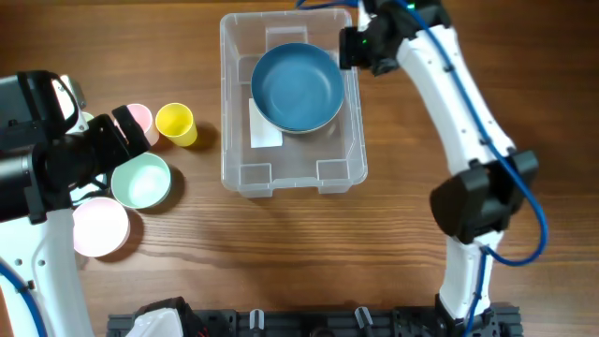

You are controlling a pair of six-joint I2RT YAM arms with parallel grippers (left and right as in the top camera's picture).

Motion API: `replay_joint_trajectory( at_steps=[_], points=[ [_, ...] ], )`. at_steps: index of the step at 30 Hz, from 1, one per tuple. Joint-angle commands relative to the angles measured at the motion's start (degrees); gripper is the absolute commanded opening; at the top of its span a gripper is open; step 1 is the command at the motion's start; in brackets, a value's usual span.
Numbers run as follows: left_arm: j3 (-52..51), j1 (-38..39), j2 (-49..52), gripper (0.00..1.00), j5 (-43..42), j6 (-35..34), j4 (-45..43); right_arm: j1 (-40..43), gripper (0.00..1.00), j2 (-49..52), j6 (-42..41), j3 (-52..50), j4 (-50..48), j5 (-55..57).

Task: Pack container
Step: 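Carry the blue plate into the container, stack it, withdraw right arm, then reach the left gripper to the yellow cup and grasp it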

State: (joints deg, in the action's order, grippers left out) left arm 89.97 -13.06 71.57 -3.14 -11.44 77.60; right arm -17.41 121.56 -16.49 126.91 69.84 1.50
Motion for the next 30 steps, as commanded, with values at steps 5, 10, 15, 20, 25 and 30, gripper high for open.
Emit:
replay_joint_trajectory(
  at_steps=[5,10,15,20,25,30],
  points=[
    [0.9,-0.3,-0.1,1.0,-2.7,0.5,-0.5,15.1,1.0,-11.7,-0.5,1.5,11.5,3.4],
    [0.9,0.5,2.1,1.0,-4.5,0.5,-1.0,28.6,1.0,-12.3,-1.1,1.3,19.4,1.3],
    [0.9,0.5,3.1,1.0,-4.5,0.5,-2.2,37.9,1.0,-17.6,-1.5,-1.6,22.3,-0.8],
    [0.9,0.5,3.1,1.0,-4.5,0.5,-3.0,38.2,1.0,-36.0,-1.5,-19.5,22.1,-1.9],
    [0.9,0.5,3.1,1.0,-4.5,0.5,-3.0,37.5,1.0,-58.4,-1.5,-49.4,15.7,-5.0],
    [0.9,0.5,3.1,1.0,-4.6,0.5,-4.7,37.5,1.0,-66.3,0.0,-63.0,9.0,-6.5]
  ],
)
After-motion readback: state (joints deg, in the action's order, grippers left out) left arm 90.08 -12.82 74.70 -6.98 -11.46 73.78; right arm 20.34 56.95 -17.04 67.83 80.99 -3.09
